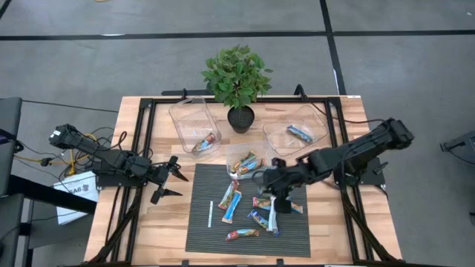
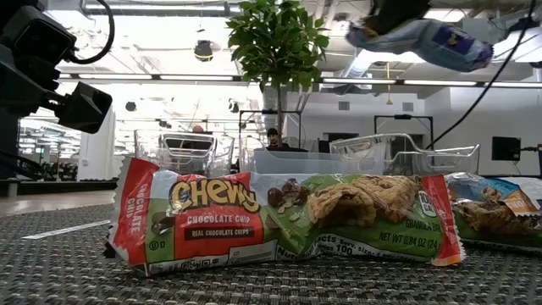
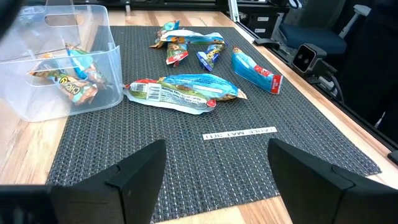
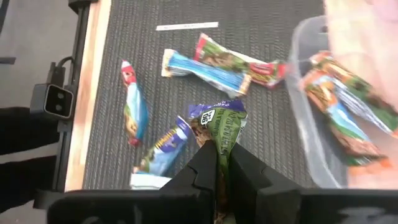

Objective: Pick and place Granola Bars by type
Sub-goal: Put the violet granola bar into the right transparent bin

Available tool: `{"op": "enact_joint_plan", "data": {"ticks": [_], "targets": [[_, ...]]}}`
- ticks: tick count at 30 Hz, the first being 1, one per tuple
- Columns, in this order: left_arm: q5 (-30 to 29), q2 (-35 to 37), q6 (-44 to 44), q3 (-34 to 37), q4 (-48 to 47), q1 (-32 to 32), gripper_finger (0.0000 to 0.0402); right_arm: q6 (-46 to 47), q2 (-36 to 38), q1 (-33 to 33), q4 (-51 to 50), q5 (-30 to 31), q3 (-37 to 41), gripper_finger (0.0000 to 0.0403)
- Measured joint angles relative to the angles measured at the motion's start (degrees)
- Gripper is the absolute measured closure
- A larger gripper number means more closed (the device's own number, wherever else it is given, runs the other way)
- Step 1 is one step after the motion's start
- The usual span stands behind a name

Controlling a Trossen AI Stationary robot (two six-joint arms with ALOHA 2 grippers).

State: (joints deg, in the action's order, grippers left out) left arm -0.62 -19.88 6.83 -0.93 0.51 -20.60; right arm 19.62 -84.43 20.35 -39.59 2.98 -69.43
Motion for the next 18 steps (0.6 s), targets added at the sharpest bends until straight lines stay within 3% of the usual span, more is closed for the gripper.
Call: {"op": "enact_joint_plan", "data": {"ticks": [18], "targets": [[0.0,0.0,0.0,0.0,0.0,0.0,0.0127,0.0,16.8,-14.9,-4.3,2.6,8.7,0.0390]]}}
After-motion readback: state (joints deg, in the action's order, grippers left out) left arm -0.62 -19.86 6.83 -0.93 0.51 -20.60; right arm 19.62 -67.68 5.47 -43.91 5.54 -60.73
